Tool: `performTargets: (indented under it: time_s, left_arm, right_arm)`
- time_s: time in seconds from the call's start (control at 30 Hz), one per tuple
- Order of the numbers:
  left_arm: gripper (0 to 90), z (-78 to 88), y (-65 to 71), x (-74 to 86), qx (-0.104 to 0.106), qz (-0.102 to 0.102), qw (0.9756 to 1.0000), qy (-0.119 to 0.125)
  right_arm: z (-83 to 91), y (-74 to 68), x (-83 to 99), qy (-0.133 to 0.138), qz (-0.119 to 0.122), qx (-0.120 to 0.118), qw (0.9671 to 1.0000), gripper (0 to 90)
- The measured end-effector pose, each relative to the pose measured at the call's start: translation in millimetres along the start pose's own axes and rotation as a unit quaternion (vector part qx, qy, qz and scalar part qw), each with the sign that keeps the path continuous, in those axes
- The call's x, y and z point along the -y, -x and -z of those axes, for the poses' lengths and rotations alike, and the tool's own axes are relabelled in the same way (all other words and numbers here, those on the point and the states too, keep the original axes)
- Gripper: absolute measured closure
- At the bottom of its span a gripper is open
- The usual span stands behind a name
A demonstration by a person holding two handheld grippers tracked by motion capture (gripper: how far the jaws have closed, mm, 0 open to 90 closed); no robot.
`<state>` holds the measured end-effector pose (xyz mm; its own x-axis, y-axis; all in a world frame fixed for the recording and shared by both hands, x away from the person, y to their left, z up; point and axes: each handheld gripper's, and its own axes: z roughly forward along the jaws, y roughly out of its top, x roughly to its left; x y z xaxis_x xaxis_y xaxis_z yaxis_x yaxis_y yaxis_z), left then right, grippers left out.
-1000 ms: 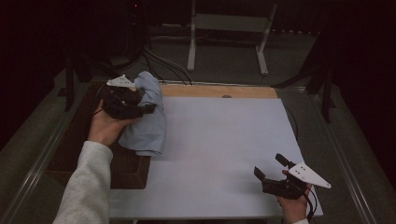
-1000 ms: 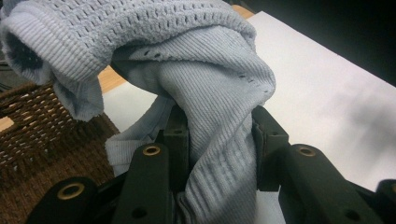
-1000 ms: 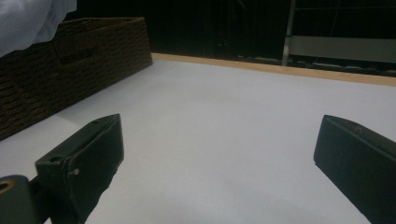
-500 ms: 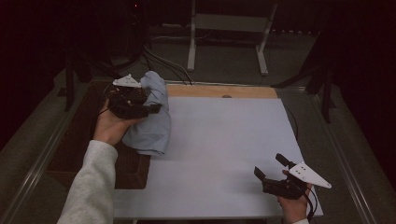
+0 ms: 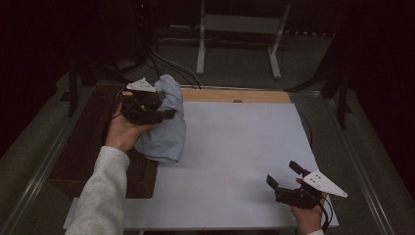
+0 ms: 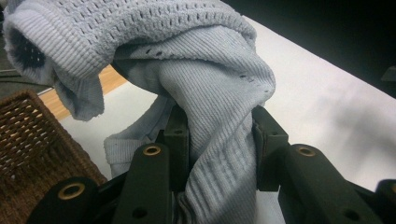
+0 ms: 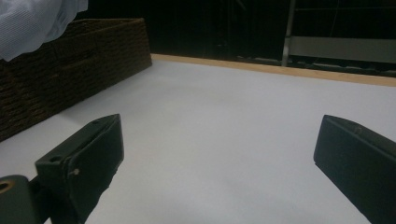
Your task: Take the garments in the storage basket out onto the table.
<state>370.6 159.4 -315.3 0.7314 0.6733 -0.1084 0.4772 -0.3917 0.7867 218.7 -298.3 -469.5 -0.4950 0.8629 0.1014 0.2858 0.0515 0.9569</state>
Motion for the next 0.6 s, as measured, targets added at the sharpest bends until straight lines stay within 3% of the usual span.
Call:
performTargets:
  time_s: [0.6]
  left_arm:
    - [66.2,-14.9,9.4,-5.4,0.018,-0.005,0.9998,0.001]
  right_arm:
    - [0.0,0.4,0.1,0.0,-0.001,0.0,1.0,1.9]
